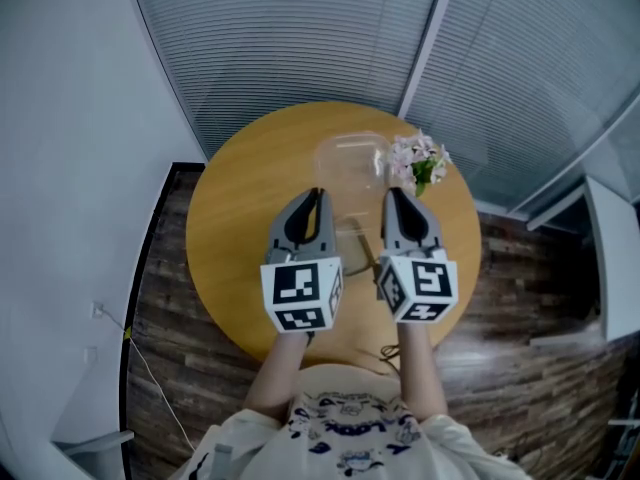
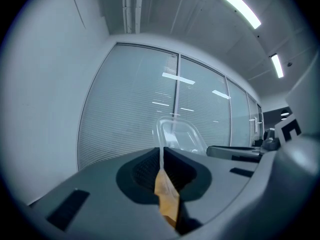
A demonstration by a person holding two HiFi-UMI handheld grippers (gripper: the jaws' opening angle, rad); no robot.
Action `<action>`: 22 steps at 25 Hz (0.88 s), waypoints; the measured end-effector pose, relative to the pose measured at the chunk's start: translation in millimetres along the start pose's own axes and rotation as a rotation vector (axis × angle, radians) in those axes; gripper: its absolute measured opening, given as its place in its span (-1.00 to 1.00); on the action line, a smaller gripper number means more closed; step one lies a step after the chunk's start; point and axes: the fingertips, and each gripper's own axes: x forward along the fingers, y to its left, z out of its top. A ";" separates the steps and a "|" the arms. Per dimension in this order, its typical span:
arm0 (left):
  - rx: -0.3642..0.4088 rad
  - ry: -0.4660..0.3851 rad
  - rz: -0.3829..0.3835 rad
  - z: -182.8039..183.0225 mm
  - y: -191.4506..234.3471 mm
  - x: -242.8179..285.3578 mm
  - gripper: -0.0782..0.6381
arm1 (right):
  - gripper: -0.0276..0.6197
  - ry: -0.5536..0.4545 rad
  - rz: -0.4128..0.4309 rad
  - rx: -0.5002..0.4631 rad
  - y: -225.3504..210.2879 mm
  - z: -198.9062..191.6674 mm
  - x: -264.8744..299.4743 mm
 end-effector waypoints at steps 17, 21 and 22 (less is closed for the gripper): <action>-0.004 0.012 -0.001 -2.4 -0.8 1.8 -0.71 | -0.85 0.013 0.005 0.012 -2.0 -4.7 2.8; 0.001 0.014 0.003 -3.0 0.9 2.3 -0.71 | -0.85 0.018 0.011 0.013 -0.4 -7.2 3.8; 0.001 0.015 0.004 -3.4 1.3 2.2 -0.71 | -0.86 0.020 0.011 0.013 -0.3 -8.1 3.7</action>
